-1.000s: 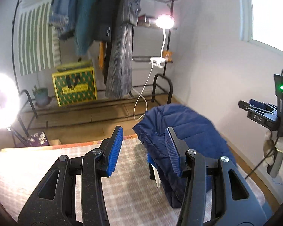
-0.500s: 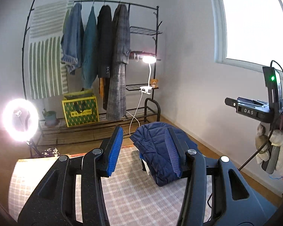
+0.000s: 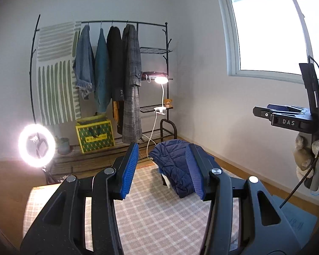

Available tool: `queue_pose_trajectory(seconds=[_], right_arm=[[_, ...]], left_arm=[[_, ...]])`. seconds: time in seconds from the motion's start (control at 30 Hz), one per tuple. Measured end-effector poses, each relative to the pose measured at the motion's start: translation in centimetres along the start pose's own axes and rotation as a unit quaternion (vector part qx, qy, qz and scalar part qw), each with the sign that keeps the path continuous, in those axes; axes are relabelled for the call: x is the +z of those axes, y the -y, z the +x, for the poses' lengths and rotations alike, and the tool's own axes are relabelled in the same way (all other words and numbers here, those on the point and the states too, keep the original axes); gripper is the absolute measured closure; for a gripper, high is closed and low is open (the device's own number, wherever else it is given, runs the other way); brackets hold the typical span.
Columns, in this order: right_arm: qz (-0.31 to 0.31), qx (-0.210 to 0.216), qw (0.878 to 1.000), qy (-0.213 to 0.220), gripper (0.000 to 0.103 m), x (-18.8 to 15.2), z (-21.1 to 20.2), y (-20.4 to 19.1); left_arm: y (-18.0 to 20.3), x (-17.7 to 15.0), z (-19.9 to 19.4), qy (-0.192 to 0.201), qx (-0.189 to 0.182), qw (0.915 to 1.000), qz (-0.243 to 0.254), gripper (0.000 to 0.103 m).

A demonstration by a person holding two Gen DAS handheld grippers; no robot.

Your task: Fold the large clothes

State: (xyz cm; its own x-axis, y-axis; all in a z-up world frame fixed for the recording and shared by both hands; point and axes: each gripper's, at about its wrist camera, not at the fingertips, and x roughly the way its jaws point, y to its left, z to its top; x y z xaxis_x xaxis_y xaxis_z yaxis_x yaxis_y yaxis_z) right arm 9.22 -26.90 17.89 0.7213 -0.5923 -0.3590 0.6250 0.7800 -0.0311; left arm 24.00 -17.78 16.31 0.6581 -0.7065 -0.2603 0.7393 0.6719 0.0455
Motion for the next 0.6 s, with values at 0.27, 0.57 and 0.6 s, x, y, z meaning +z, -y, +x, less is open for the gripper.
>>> queue_pose_trajectory(seconds=[0.27, 0.57, 0.6], right_arm=[[0.006, 0.001, 1.000, 0.011, 0.009, -3.6, -4.0, -1.7], [0.008, -0.023, 1.000, 0.008, 0.000, -7.6, -5.1, -2.2], [0.012, -0.024, 1.000, 0.007, 0.000, -7.8, -5.1, -2.1]], left_arm=[[0.0, -2.7, -4.9, 0.024, 0.003, 0.9997, 0.011, 0.014], [0.5, -5.5, -6.3, -0.004, 0.021, 0.9993, 0.029, 0.000], [0.4, -5.7, -6.2, -0.008, 0.020, 0.9994, 0.028, 0.000]])
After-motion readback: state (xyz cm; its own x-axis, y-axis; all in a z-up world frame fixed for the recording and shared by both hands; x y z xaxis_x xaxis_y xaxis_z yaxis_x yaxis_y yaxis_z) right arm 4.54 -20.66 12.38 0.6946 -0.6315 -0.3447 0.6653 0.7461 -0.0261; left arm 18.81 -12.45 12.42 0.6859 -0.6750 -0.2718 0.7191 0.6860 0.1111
